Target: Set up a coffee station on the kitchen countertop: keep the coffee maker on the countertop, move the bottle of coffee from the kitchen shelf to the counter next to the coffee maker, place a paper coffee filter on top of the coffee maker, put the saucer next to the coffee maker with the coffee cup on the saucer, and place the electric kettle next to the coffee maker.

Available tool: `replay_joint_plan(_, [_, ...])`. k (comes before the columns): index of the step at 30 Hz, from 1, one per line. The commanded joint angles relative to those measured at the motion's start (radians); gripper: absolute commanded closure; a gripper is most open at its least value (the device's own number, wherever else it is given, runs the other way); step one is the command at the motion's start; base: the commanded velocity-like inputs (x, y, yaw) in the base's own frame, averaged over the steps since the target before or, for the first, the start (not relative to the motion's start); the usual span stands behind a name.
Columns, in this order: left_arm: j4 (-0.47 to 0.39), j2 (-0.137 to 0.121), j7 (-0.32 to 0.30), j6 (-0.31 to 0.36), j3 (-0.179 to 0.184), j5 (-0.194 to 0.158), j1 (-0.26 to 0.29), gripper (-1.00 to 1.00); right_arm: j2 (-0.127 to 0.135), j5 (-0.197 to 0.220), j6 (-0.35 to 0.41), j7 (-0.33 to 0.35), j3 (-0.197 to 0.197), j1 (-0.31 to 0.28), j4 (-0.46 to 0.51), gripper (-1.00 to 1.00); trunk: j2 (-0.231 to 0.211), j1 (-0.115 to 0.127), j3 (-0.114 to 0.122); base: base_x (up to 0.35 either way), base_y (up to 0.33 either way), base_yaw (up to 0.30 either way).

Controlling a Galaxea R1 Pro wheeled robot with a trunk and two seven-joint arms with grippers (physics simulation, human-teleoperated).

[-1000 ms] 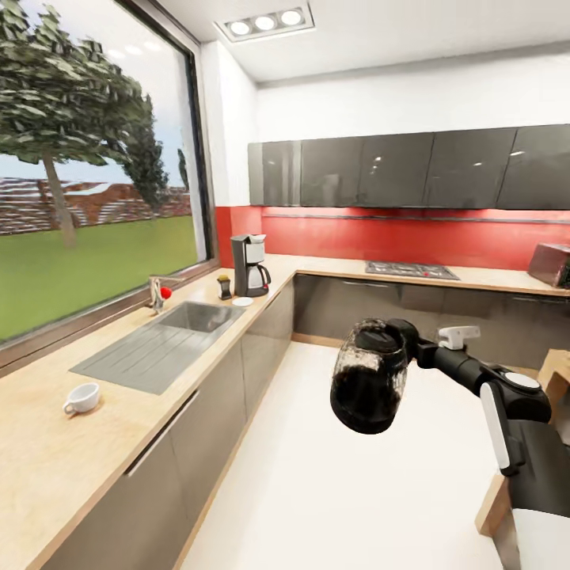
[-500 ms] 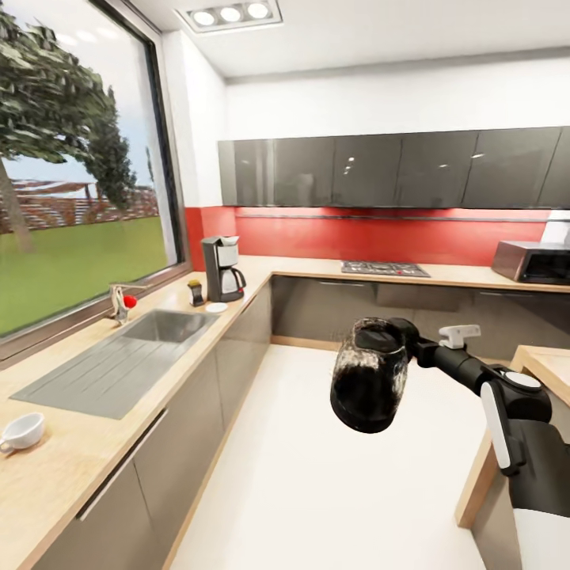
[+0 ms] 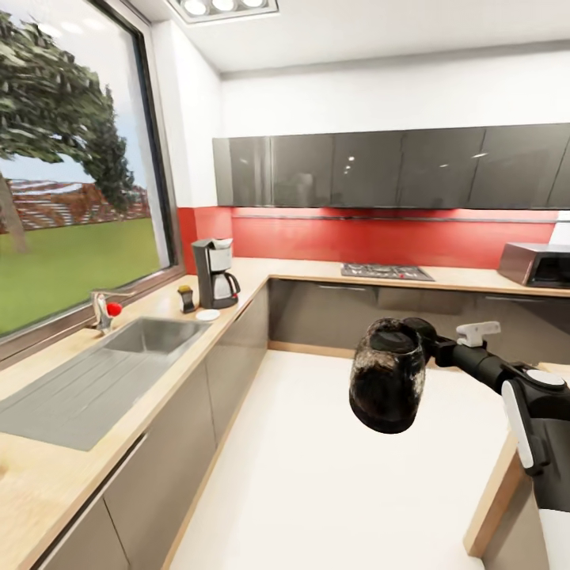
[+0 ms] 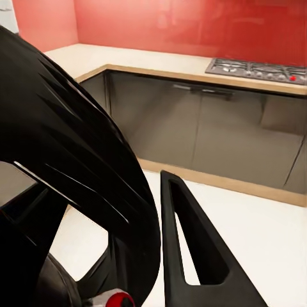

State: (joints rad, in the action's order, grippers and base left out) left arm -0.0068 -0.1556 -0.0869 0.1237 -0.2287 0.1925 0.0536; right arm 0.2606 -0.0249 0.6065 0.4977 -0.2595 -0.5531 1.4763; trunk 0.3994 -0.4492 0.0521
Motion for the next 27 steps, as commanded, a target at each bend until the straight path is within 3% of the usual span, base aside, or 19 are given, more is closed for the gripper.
replay_joint_plan(1, [-0.001,0.000,-0.004,0.004,-0.009,0.010,0.000,-1.00,0.000,0.000,0.006,0.007,-0.002,-0.001,0.001,1.00,0.001,-0.001,0.000,0.319,-0.001,0.000])
replay_joint_plan(13, [0.001,-0.001,-0.007,-0.006,-0.006,0.010,0.000,-1.00,0.004,-0.001,0.006,0.007,-0.006,-0.001,0.001,1.00,0.001,-0.001,0.008,0.129,0.000,0.000])
replay_joint_plan(18, [0.001,0.000,-0.007,-0.007,-0.007,0.010,0.000,-1.00,0.009,0.001,0.006,0.007,-0.086,-0.001,0.002,1.00,0.001,-0.001,0.008,0.315,-0.102,0.000])
replay_joint_plan(27, [-0.001,-0.001,-0.007,-0.007,-0.008,0.008,0.000,-1.00,0.009,0.000,0.007,0.007,-0.101,-0.001,0.002,1.00,0.001,-0.001,0.008,0.329,-0.131,0.000])
